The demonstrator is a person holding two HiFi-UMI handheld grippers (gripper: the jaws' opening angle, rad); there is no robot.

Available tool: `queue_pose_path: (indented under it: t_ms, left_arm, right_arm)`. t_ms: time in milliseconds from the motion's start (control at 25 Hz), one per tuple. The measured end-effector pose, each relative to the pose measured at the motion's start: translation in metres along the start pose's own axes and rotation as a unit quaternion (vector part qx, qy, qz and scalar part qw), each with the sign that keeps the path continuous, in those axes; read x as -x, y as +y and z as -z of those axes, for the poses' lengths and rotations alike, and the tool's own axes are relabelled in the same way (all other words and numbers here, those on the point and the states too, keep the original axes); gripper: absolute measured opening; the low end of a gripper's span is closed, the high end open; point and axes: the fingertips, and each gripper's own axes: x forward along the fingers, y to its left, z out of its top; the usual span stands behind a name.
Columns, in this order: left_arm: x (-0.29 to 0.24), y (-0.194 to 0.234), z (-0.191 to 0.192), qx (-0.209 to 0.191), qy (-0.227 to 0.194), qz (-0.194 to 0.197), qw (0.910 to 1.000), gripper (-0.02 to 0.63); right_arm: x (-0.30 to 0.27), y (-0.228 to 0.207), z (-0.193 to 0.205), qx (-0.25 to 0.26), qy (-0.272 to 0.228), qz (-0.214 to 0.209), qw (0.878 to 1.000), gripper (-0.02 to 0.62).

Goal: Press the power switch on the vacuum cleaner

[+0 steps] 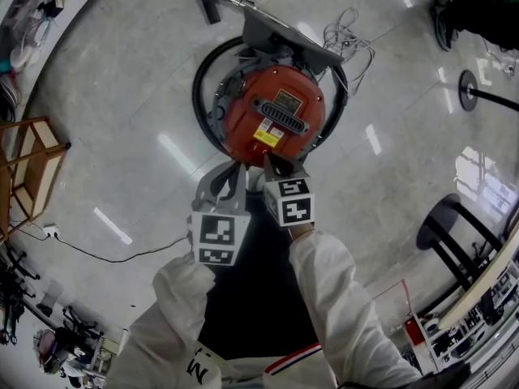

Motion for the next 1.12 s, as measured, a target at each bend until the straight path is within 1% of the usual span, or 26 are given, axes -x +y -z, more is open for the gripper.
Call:
queue_pose_path:
  t_ms: [280, 400, 640, 760, 880, 1120]
  left_arm:
    - [0.001, -0.002, 0.002, -0.001, 0.002, -0.002, 1.0, 0.0]
    - [0.004, -0.005, 0.006, -0.003, 0.005, 0.0, 1.0, 0.0]
    - [0.02, -0.012, 0.012, -0.014, 0.01, 0.0, 0.9999, 0.0]
    - [0.027, -0.017, 0.005, -0.03, 0.002, 0.004, 0.9995, 0.0]
    - [0.04, -0.022, -0.005, -0.038, -0.008, 0.001, 0.9992, 0.0]
    - [0.072, -0.031, -0.03, -0.052, -0.028, -0.008, 0.9982, 0.0]
  right_arm:
    - [0.001, 0.003, 0.0, 0.003, 0.001, -0.004, 1.0, 0.002]
    - [0.001, 0.0, 0.001, -0.004, 0.008, 0.0, 1.0, 0.002]
    - [0.021, -0.005, 0.01, -0.011, 0.013, 0.008, 1.0, 0.002]
    - [0.039, -0.013, 0.006, -0.019, 0.003, 0.018, 1.0, 0.002]
    - [0.064, -0.019, -0.003, -0.024, -0.013, 0.024, 0.999, 0.002]
    - [0.116, -0.032, -0.027, -0.028, -0.059, 0.041, 0.997, 0.002]
